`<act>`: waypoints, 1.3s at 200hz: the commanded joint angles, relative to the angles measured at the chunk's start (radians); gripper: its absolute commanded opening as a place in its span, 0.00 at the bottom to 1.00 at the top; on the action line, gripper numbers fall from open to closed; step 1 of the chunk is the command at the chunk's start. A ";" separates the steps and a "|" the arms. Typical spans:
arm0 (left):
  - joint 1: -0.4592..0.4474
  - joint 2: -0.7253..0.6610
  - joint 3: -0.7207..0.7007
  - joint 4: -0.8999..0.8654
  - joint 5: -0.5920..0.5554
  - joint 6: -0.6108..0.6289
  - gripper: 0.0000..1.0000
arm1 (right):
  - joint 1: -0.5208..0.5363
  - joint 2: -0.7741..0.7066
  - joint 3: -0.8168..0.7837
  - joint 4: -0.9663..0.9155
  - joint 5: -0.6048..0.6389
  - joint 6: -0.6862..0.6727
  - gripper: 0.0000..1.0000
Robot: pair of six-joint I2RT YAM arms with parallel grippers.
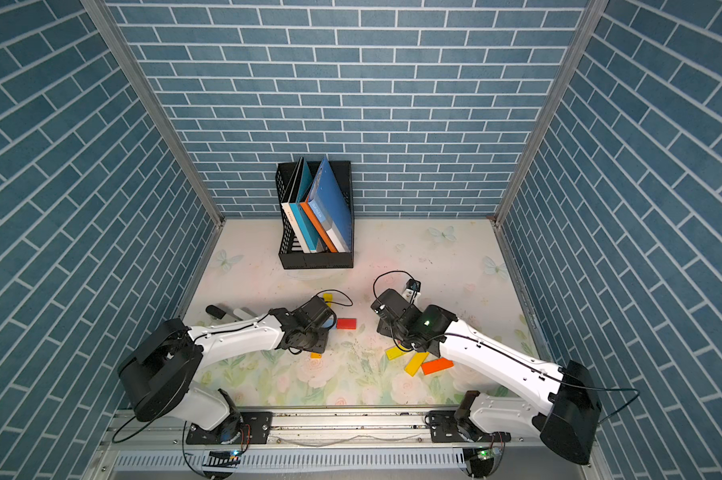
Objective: Assemble the letter h with building blocks
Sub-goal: Assemble the building block at the center of the board.
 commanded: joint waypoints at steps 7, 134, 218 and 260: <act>0.003 0.017 0.008 0.001 -0.008 0.007 0.41 | -0.008 -0.009 0.006 -0.041 0.024 0.023 0.65; 0.002 0.004 0.000 0.016 -0.004 -0.054 0.50 | -0.015 0.006 0.025 -0.056 0.021 0.009 0.65; 0.003 0.008 -0.034 0.050 0.007 -0.110 0.38 | -0.017 0.013 0.020 -0.050 0.016 0.007 0.65; 0.002 0.011 -0.045 0.072 0.030 -0.121 0.35 | -0.016 0.019 0.017 -0.043 0.013 0.007 0.65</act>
